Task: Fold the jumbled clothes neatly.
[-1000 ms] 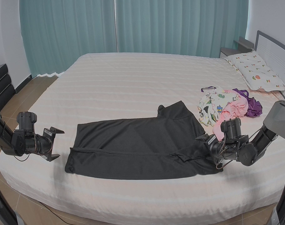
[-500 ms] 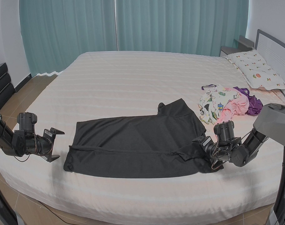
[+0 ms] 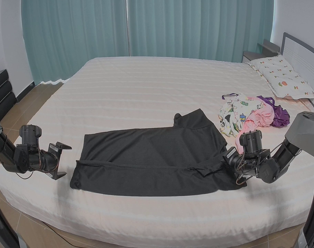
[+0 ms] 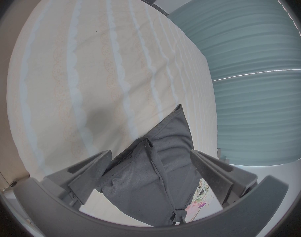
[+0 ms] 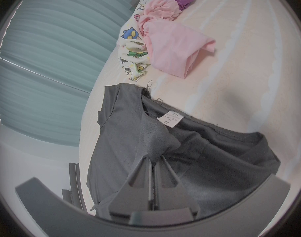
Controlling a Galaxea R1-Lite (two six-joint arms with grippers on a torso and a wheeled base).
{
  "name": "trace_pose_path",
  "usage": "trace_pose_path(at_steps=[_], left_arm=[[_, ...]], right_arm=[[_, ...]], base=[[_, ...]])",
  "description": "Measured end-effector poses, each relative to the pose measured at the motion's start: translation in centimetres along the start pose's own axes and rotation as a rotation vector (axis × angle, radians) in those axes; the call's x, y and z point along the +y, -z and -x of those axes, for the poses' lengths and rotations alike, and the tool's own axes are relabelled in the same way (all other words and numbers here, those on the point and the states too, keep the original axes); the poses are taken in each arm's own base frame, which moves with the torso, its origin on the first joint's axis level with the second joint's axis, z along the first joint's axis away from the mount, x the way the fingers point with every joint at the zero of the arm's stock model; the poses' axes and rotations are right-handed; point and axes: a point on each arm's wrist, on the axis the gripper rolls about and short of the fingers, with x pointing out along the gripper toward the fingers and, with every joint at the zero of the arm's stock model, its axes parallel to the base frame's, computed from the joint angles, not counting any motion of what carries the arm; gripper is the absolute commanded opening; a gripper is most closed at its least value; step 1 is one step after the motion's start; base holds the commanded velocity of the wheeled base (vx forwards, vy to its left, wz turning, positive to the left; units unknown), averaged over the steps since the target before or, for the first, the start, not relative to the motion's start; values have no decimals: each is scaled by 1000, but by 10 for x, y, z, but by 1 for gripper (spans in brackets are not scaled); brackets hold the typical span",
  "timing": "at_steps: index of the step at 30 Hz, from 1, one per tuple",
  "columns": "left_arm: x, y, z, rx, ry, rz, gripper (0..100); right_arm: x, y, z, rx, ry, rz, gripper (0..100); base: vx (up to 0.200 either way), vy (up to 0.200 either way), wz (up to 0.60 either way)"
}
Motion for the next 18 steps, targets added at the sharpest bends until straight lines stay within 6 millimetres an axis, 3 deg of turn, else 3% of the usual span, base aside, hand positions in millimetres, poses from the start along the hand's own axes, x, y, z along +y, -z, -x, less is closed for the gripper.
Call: trace_pose_path(at_steps=[10,18], left_arm=[[1,2,2,3,-2,-2,100],[-1,5,3,8,2,-9,100]], right_arm=[[3,2,16,4,-13,11,0],[0,5,43,26,17,24,0]], base=[[0,0,0],[0,0,0]])
